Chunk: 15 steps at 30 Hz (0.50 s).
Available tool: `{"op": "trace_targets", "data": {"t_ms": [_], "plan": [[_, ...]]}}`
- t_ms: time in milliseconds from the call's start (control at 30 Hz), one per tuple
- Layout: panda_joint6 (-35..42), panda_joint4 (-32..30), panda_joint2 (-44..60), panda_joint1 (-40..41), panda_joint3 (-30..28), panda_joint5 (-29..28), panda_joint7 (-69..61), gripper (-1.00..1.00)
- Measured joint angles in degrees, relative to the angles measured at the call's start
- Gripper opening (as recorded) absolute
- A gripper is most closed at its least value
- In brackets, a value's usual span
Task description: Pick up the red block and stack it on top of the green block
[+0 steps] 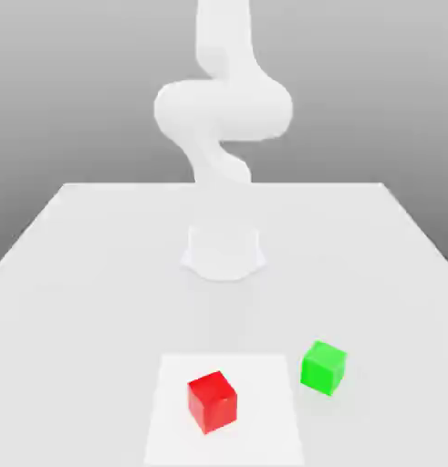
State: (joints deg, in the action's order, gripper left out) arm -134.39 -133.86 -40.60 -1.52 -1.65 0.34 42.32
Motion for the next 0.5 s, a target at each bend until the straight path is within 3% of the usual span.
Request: {"op": "trace_targets", "data": {"t_ms": [500], "plan": [[-15.71,-12.49,31.58,-6.24,-7.04,3.17,-21.94,0.0]]}}
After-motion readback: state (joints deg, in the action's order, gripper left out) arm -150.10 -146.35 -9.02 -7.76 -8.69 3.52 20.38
